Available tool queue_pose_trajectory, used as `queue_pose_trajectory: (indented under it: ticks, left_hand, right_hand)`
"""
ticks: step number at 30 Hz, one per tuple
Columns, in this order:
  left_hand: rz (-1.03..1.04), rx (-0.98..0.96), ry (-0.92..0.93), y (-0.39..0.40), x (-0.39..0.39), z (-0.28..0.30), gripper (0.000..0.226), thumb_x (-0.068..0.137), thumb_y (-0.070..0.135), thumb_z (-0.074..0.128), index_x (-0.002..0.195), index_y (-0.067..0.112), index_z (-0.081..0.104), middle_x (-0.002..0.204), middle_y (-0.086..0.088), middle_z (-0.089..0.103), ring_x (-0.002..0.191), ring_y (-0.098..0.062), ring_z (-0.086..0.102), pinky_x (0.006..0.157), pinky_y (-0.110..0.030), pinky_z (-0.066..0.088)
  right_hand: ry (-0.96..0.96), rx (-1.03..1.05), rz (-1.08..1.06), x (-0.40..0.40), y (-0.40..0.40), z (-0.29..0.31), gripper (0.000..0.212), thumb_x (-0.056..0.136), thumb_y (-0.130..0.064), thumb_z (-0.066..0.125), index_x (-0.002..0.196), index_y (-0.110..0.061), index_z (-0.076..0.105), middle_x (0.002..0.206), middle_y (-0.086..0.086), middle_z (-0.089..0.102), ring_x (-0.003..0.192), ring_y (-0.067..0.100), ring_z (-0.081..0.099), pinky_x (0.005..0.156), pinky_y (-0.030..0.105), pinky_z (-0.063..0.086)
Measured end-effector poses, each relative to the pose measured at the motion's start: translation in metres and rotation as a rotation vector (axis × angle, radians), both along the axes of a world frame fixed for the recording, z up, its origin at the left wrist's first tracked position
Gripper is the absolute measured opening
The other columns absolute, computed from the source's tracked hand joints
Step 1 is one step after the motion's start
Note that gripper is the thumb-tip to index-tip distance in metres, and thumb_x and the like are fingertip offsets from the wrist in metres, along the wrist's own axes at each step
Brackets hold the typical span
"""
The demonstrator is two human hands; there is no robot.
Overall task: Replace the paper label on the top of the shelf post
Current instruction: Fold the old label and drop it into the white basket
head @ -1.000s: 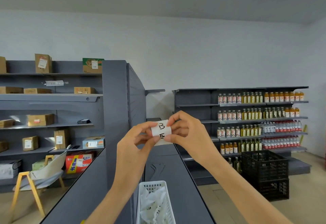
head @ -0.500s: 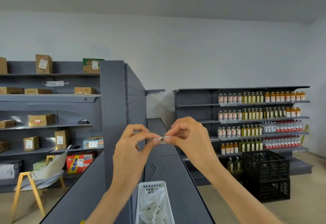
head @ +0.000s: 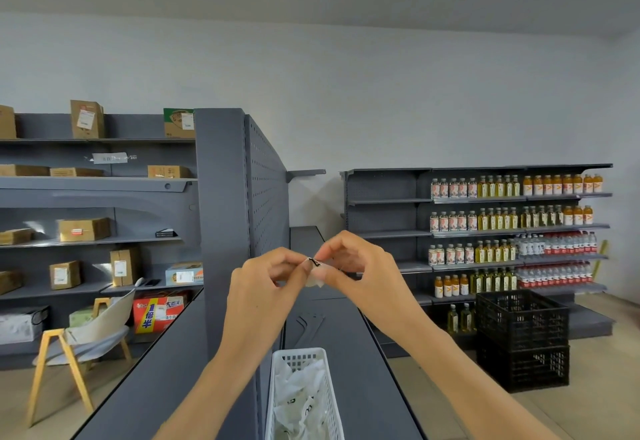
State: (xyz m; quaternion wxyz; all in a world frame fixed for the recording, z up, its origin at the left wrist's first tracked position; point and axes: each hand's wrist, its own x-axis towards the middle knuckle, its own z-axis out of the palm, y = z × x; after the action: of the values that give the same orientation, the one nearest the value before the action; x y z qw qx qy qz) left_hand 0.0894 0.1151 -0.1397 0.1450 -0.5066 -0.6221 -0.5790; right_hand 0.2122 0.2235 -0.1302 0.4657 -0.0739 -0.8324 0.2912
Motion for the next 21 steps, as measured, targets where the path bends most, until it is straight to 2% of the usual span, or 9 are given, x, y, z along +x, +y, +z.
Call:
queue_pose_trajectory:
  ticks: [2,4,6,9,10,13,16,19,21]
  left_hand:
    - [0.003,0.01,-0.018,0.0,-0.001,0.0,0.01,0.086,0.022,0.07,0.079,0.028,0.072,0.066,0.023,0.073,0.066,0.007,0.069,0.058,-0.006,0.046]
    - [-0.01,0.011,-0.032,0.0,-0.002,0.0,0.009,0.086,0.019,0.07,0.079,0.024,0.072,0.066,0.02,0.074,0.065,0.005,0.069,0.056,-0.005,0.044]
    - [-0.026,-0.007,-0.045,0.001,-0.002,-0.001,0.011,0.087,0.018,0.069,0.079,0.025,0.071,0.065,0.016,0.074,0.065,-0.005,0.07,0.055,-0.014,0.048]
    - [-0.046,-0.04,-0.069,0.003,-0.004,-0.003,0.016,0.091,0.016,0.063,0.082,0.028,0.07,0.067,0.014,0.075,0.068,-0.013,0.072,0.067,-0.035,0.056]
    - [-0.071,-0.042,-0.082,0.003,-0.004,-0.004,0.018,0.093,0.017,0.06,0.083,0.028,0.071,0.069,0.014,0.075,0.069,-0.01,0.072,0.068,-0.035,0.057]
    - [-0.153,-0.05,-0.116,0.002,-0.004,-0.004,0.022,0.098,0.02,0.052,0.089,0.026,0.072,0.077,0.011,0.076,0.075,-0.001,0.072,0.071,-0.024,0.056]
    - [-0.182,-0.043,-0.118,0.003,-0.006,-0.005,0.007,0.091,0.022,0.065,0.089,0.023,0.071,0.073,0.005,0.077,0.073,-0.003,0.072,0.071,-0.017,0.055]
    - [-0.235,0.016,-0.209,0.006,-0.008,-0.01,0.004,0.087,0.014,0.069,0.085,0.015,0.073,0.072,0.0,0.077,0.069,-0.01,0.072,0.066,-0.02,0.056]
    - [-0.266,0.036,-0.282,0.008,-0.011,-0.015,0.007,0.087,0.014,0.069,0.084,0.012,0.074,0.072,-0.004,0.077,0.068,-0.018,0.071,0.066,-0.027,0.059]
  right_hand:
    - [-0.011,-0.07,0.088,0.002,0.002,0.001,0.011,0.095,-0.019,0.063,0.093,-0.015,0.073,0.086,-0.006,0.076,0.084,0.0,0.069,0.081,0.018,0.053]
    - [-0.021,-0.083,0.094,0.002,0.006,0.002,0.015,0.096,-0.012,0.062,0.093,-0.015,0.076,0.086,-0.006,0.076,0.083,0.001,0.068,0.083,0.021,0.054]
    - [-0.032,-0.104,0.08,-0.001,0.008,0.0,0.01,0.089,-0.008,0.071,0.092,-0.017,0.075,0.089,-0.005,0.077,0.085,0.006,0.072,0.084,0.024,0.056]
    - [-0.01,-0.152,0.059,-0.008,0.007,-0.002,0.016,0.079,-0.009,0.08,0.09,-0.015,0.071,0.086,-0.004,0.075,0.082,0.008,0.072,0.078,0.021,0.057]
    - [0.001,-0.156,0.044,-0.01,0.007,-0.004,0.018,0.078,-0.01,0.082,0.09,-0.016,0.07,0.084,-0.005,0.074,0.08,0.008,0.071,0.075,0.019,0.056]
    - [0.017,-0.146,-0.014,-0.014,0.006,-0.006,0.02,0.078,-0.014,0.082,0.09,-0.02,0.066,0.085,-0.006,0.071,0.076,0.011,0.07,0.07,0.016,0.055]
    - [0.019,-0.109,-0.037,-0.016,0.006,-0.01,0.02,0.08,-0.022,0.082,0.089,-0.023,0.065,0.087,-0.005,0.071,0.073,0.01,0.07,0.065,0.016,0.053]
    - [0.005,-0.081,-0.022,-0.016,0.004,-0.011,0.019,0.079,-0.019,0.083,0.089,-0.02,0.066,0.085,-0.005,0.071,0.068,0.007,0.068,0.063,0.014,0.052]
    - [-0.031,-0.075,-0.013,-0.015,0.005,-0.013,0.02,0.078,-0.01,0.081,0.089,-0.019,0.068,0.084,-0.005,0.071,0.069,0.009,0.069,0.067,0.017,0.055]
